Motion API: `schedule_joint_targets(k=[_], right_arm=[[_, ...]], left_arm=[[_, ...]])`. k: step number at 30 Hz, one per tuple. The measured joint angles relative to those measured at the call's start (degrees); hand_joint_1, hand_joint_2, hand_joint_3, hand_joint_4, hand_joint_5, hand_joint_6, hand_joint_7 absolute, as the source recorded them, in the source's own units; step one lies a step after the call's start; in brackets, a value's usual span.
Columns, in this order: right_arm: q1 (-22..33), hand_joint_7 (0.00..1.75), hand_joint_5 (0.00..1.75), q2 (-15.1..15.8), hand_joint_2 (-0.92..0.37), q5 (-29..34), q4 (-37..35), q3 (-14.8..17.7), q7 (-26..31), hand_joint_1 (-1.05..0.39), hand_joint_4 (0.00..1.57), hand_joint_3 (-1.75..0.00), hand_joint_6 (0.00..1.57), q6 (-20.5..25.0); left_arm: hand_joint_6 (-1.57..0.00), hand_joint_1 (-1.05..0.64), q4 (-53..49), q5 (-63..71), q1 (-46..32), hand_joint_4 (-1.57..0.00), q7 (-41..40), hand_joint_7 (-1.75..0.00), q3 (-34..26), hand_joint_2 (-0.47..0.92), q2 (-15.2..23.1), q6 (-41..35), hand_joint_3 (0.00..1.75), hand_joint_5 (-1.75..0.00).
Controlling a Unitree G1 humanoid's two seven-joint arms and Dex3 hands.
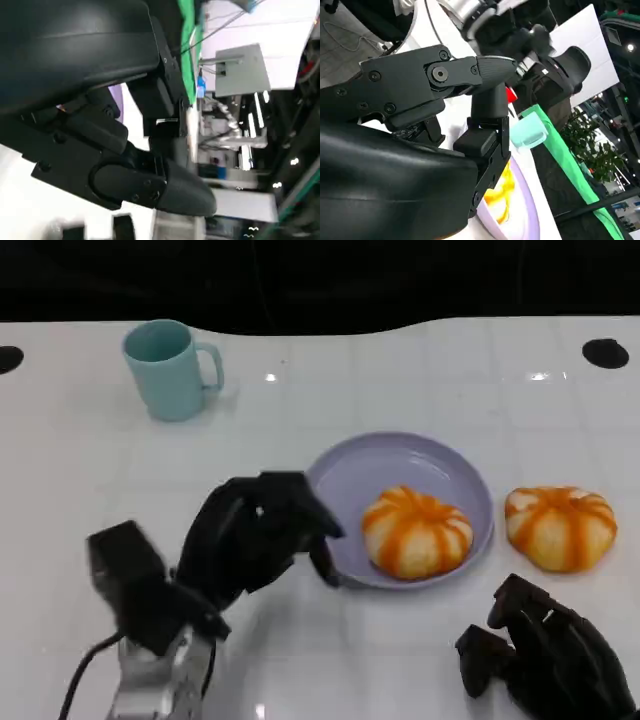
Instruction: Grasp the bread from the table and place it into the plate.
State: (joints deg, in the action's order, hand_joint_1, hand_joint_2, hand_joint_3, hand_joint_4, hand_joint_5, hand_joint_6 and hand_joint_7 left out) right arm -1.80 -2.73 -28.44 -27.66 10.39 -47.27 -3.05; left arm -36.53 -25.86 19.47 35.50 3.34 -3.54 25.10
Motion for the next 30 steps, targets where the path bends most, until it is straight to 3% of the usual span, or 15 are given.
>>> schedule_joint_targets(k=[4, 10, 30], right_arm=[[0.0, 1.47, 1.71, 0.0, -0.92, 0.0, 0.0, 0.0, 0.0, -0.56, 0.77, -0.22, 0.67, 0.0], [0.2, 1.43, 1.72, 0.0, -0.92, 0.0, 0.0, 0.0, -0.1, -0.56, 0.77, -0.21, 0.67, 0.0], [0.3, 1.46, 1.73, 0.0, -0.92, 0.0, -0.1, 0.2, -1.0, -0.57, 0.77, -0.2, 0.68, -0.2]], left_arm=[[-1.57, -1.05, 5.0, -5.6, -4.7, -1.57, 4.3, -0.45, -2.5, 0.83, -0.4, -10.2, 0.01, -0.8], [-1.57, -1.05, 7.6, -8.0, -8.7, -1.57, 7.2, -0.5, -5.4, 0.8, -1.4, -16.9, 0.0, -0.83], [-1.57, -1.05, 10.0, -6.7, -13.0, -1.57, 8.9, -0.54, -7.1, 0.71, -3.2, -24.8, 0.0, -0.87]])
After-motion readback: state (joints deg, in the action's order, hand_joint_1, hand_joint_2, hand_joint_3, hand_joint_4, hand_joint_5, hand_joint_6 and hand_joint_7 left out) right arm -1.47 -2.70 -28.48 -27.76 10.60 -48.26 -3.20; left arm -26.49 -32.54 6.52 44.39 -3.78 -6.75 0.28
